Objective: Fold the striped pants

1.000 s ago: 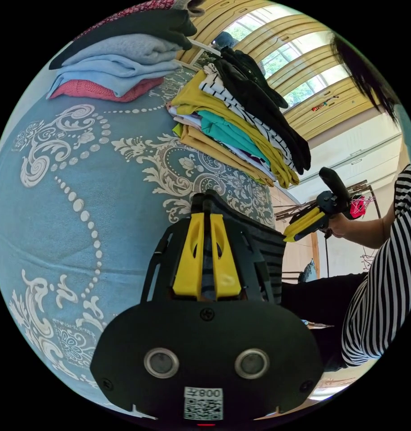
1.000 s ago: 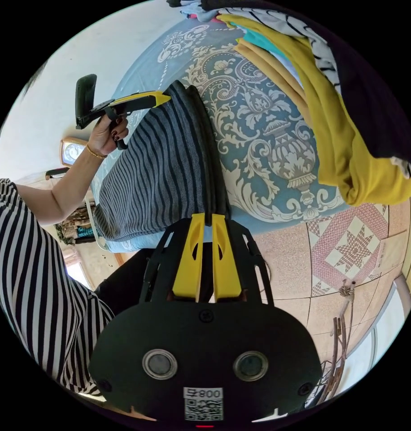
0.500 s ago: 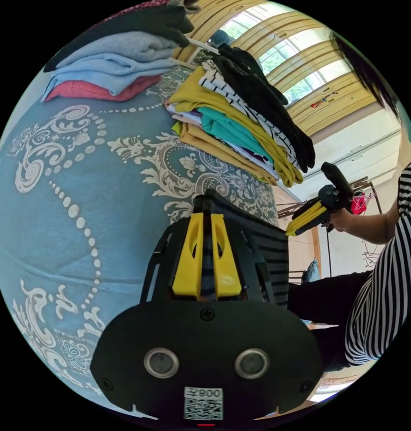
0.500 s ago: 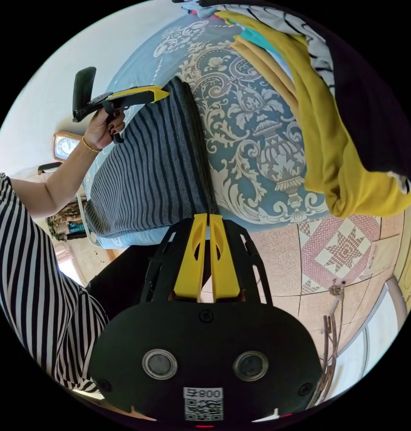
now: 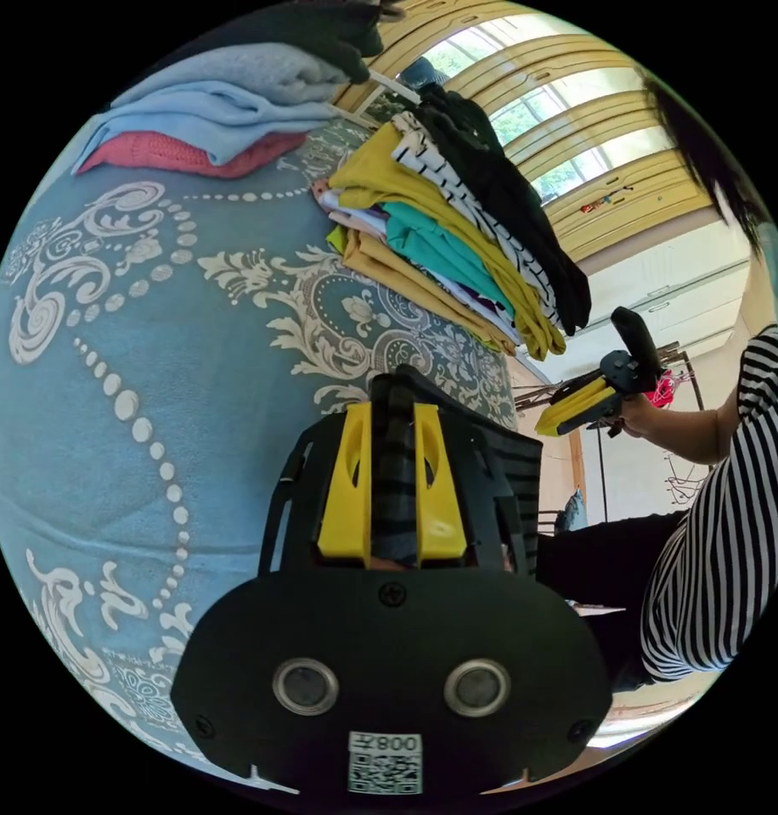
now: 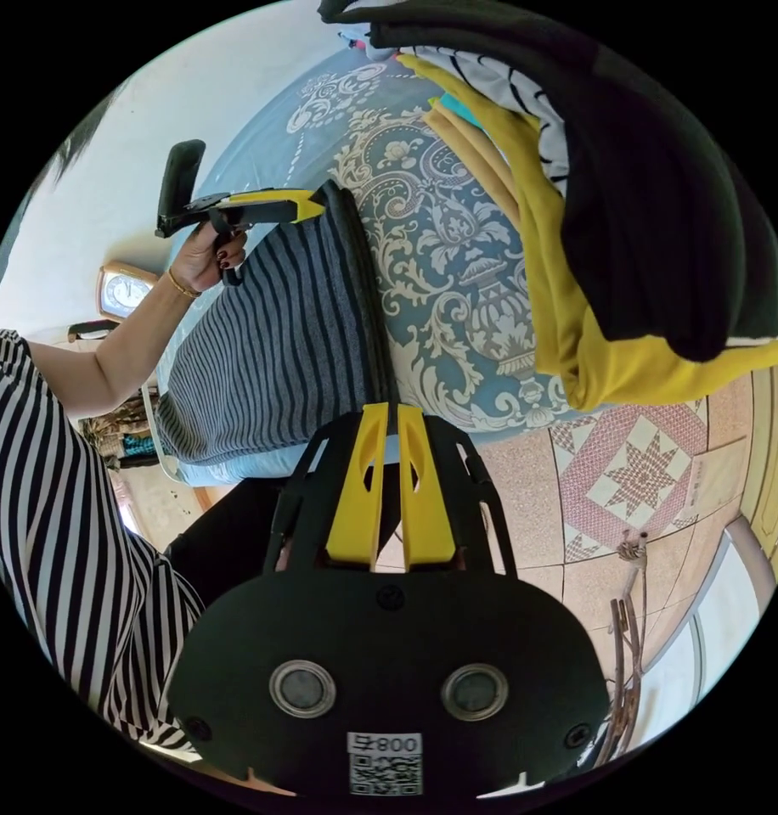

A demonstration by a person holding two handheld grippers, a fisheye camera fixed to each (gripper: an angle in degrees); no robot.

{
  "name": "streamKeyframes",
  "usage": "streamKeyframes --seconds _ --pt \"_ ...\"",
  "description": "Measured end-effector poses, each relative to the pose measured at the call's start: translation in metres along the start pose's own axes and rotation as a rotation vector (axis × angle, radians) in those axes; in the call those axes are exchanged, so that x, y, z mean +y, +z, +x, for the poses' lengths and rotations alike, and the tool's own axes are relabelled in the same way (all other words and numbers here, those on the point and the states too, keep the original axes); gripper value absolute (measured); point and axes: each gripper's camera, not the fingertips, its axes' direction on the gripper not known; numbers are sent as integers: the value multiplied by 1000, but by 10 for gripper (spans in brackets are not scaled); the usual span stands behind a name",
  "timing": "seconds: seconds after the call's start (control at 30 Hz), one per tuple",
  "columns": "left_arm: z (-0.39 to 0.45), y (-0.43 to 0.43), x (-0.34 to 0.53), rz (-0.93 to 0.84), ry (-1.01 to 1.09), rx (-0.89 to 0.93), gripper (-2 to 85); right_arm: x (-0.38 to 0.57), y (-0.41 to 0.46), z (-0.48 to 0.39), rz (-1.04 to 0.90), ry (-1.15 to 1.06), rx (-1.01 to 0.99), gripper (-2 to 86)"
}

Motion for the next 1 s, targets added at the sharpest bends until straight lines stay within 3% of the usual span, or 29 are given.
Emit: streamKeyframes --seconds 0.23,0.4,0.53,0.7,0.8,1.0 --pt "45 -72 -17 -19 -8 8 71 -22 29 -28 -33 -14 -4 41" --pt "95 -168 11 142 -94 -82 63 -34 23 -51 2 -2 58 27" --pt "140 -243 71 200 -296 -109 53 -65 19 -102 98 -155 119 15" --pt "179 -282 116 57 -491 -243 14 -127 64 -184 65 -451 13 4" --pt "195 -317 127 138 -591 -155 6 -157 113 -219 -102 -503 84 1" --pt "274 -422 173 277 -717 -195 5 -169 114 -282 -82 -650 103 9"
